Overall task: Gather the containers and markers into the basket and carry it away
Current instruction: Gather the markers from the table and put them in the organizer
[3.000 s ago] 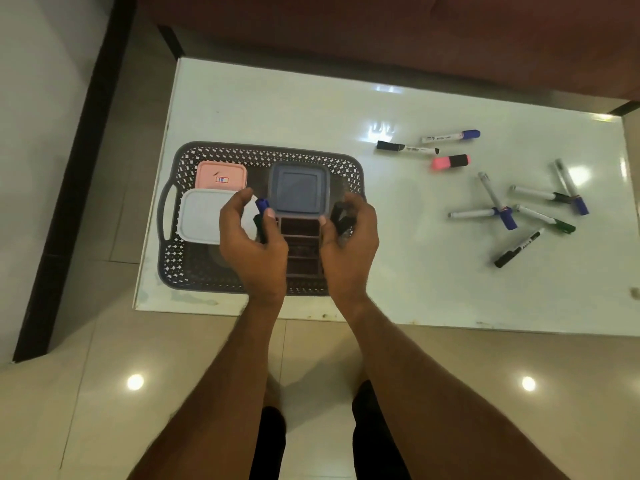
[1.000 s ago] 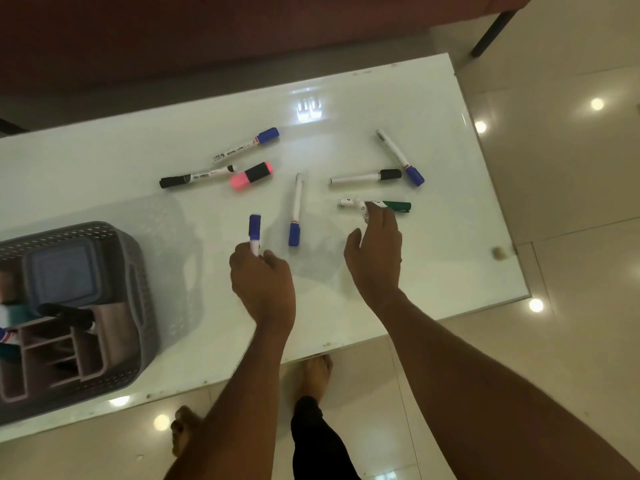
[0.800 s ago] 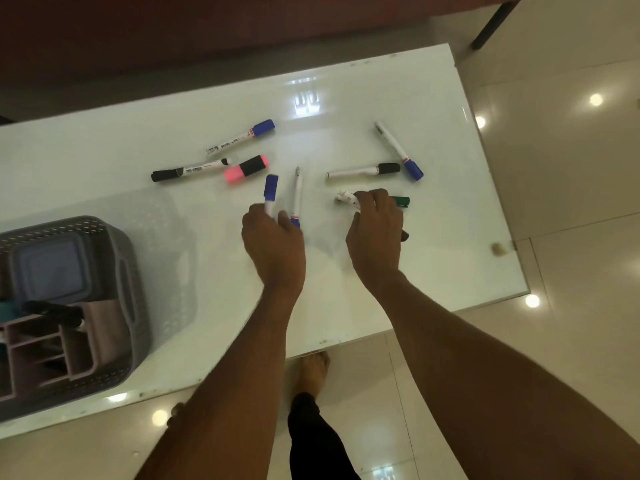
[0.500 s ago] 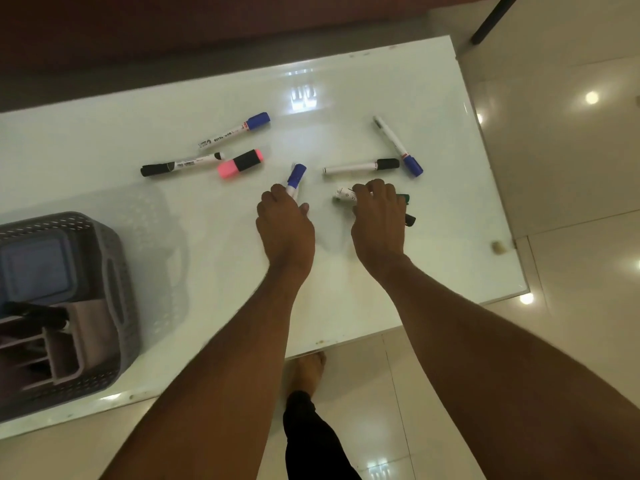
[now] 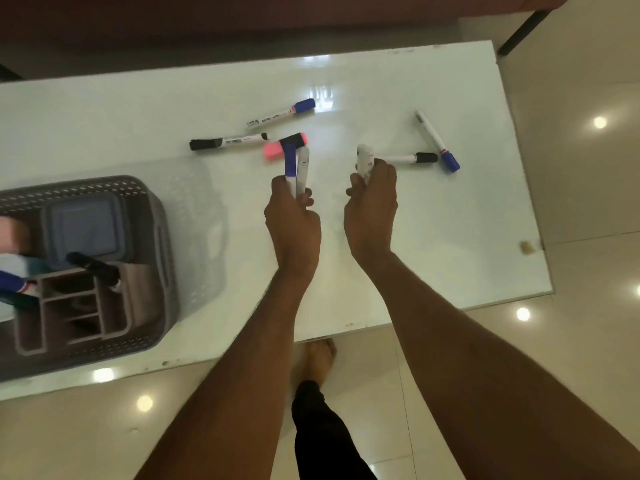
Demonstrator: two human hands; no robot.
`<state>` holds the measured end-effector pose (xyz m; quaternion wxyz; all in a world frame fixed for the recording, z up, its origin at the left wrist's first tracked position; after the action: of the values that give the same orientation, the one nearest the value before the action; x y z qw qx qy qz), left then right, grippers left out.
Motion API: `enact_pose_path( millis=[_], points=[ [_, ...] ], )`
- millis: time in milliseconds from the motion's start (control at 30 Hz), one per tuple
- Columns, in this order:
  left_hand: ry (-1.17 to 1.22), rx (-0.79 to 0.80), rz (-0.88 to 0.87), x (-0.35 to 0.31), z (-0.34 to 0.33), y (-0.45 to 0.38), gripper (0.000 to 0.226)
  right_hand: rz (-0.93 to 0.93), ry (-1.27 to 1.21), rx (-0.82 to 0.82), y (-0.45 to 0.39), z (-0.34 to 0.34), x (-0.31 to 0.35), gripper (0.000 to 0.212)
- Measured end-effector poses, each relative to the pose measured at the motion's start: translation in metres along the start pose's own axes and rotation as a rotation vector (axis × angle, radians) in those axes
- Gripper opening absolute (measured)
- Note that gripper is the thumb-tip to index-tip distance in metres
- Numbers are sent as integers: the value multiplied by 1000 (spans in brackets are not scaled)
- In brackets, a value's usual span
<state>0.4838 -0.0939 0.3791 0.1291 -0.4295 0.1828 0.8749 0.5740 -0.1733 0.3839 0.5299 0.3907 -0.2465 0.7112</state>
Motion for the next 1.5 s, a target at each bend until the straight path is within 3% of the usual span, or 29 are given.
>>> enact_pose_path(
  millis=[100,233,333,667,967,1300,1500],
  points=[
    [143,-85,-55,4,42,-2,17,-28,-267,30,21,-18,37,13],
    [254,-220,-115,13,111,-1,16,27,-432,11,61,-47,89,5],
    [380,-297,-106,24,164,4,23,23,-542,-30,100,-69,126,18],
    [497,-442,-146,92,307,23,28,103,-679,-116,231,-130,197,12],
    [490,-489,-68,159,342,30,21,87,-621,-118,281,-172,180,15],
    [503,-433,-13,194,320,19,34,24,-411,-126,290,-203,144,29],
    [444,-454,-90,192,321,20,53,82,-350,-126,291,-204,141,33]
  ],
)
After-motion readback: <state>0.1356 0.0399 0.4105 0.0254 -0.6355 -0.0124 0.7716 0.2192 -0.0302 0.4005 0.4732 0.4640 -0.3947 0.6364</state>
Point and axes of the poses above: each hand's wrist, its own y-axis away from the middle knuckle, its own z-axis out of the back of the hand, x = y × z, the point moved 3 cm from there along -y, towards the middle knuckle, and after that the axes turned 4 degrees about -y, right-handed, at the moved point
